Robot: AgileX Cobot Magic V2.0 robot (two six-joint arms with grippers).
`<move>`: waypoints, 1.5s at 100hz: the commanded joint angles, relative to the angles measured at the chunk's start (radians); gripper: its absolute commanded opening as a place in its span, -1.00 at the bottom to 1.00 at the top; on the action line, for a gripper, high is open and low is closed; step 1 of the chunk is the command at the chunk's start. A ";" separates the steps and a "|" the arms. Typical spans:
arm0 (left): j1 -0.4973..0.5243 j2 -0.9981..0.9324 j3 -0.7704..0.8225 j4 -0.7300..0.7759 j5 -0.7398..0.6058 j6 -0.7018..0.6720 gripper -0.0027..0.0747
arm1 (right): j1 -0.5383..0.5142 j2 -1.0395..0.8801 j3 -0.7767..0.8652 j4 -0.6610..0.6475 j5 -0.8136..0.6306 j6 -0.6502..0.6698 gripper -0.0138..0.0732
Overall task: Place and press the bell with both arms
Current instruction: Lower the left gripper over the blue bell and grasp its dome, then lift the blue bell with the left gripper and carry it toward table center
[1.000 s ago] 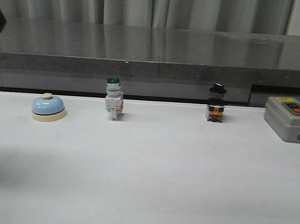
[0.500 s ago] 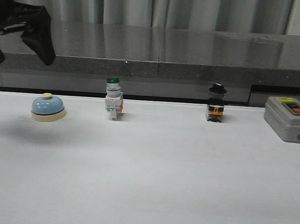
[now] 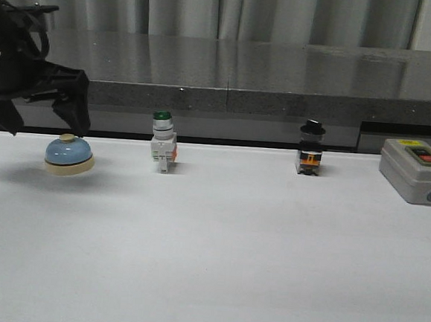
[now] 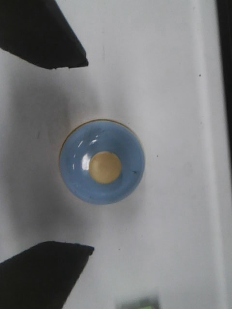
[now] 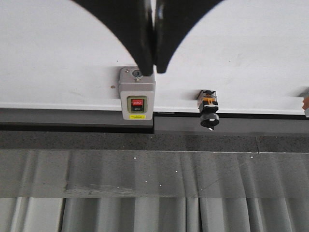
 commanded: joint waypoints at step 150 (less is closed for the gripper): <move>-0.054 0.055 -0.032 0.020 -0.162 0.056 -0.72 | -0.006 -0.016 -0.014 -0.010 -0.085 -0.001 -0.82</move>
